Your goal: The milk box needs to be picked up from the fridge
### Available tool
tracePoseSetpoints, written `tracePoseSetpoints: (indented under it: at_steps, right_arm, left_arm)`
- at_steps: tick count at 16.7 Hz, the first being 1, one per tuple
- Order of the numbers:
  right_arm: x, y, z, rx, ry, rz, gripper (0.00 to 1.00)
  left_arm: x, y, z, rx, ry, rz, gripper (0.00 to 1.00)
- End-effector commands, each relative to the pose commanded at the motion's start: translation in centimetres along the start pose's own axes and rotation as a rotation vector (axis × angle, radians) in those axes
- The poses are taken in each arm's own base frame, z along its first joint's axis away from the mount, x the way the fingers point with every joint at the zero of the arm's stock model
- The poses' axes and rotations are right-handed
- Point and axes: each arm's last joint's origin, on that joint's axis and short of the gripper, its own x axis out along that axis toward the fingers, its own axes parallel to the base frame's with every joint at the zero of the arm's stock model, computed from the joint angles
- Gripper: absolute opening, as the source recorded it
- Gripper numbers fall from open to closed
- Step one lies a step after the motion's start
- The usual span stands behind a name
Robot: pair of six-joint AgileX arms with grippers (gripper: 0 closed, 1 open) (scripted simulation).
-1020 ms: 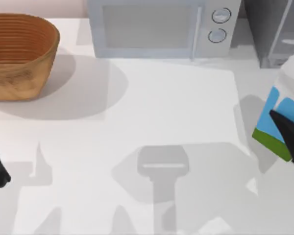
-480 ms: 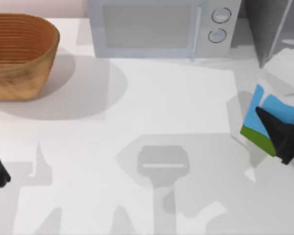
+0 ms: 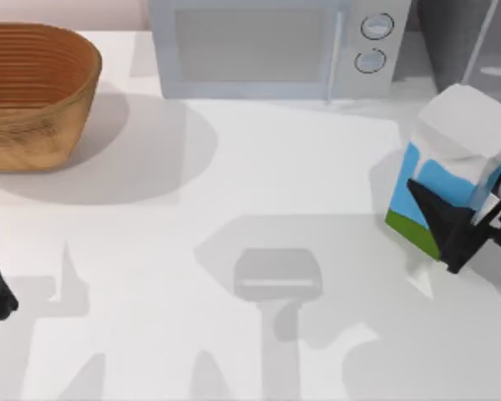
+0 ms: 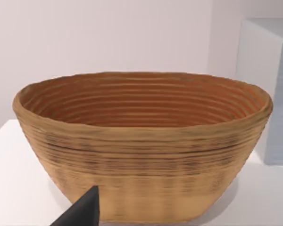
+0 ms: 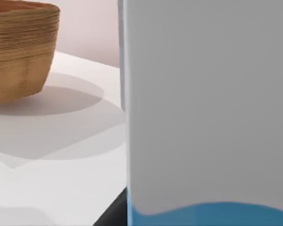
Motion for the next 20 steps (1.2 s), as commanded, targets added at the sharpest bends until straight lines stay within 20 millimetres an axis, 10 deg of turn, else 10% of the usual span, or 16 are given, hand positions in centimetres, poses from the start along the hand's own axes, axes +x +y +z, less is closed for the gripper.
tracePoseSetpoints:
  at_steps: [14, 20]
  right_arm:
    - [0.0, 0.0, 0.0, 0.0, 0.0, 0.0, 0.98]
    - [0.0, 0.0, 0.0, 0.0, 0.0, 0.0, 1.0]
  left_arm:
    - [0.0, 0.0, 0.0, 0.0, 0.0, 0.0, 1.0]
    - [0.0, 0.0, 0.0, 0.0, 0.0, 0.0, 1.0]
